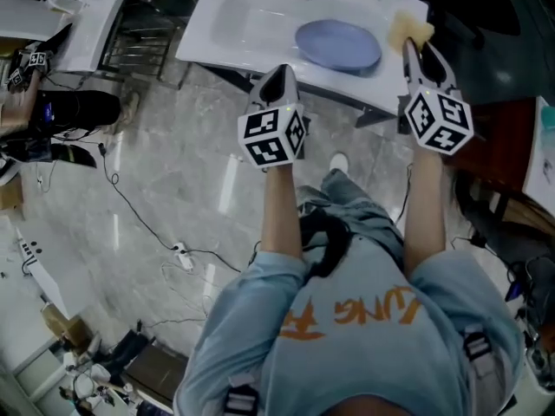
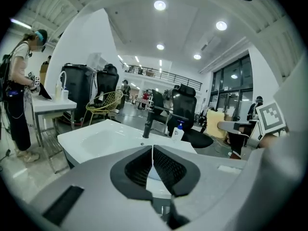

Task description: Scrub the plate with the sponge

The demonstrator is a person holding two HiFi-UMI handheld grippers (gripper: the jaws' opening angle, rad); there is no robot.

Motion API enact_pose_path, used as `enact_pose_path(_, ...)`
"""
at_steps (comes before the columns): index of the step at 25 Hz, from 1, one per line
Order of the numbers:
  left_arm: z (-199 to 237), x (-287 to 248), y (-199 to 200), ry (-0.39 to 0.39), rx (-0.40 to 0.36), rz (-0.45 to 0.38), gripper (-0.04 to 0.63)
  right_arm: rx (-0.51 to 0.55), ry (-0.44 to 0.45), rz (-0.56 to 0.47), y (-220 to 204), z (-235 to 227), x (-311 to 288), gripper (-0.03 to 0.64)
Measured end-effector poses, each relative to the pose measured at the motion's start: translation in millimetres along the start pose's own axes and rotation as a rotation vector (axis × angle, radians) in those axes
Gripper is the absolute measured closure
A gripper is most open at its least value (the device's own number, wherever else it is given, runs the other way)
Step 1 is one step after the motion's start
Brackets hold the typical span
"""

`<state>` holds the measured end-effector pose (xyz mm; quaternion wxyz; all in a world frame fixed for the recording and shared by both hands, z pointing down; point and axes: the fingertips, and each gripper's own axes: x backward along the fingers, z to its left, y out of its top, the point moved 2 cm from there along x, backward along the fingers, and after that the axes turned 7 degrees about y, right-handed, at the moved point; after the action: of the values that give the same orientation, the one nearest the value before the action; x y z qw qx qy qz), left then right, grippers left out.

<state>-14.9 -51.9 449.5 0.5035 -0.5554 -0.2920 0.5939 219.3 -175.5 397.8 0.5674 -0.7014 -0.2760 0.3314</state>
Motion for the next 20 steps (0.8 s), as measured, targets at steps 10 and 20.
enact_pose_path(10, 35.5, -55.5, -8.1, 0.012, -0.004, 0.138, 0.592, -0.034, -0.031, 0.059, -25.1, -17.2, -35.9, 0.523)
enact_pose_path(20, 16.9, -124.3, -25.8, -0.101, -0.109, 0.289, 0.592, -0.131, -0.131, 0.093, -66.9, -59.4, -61.2, 0.522)
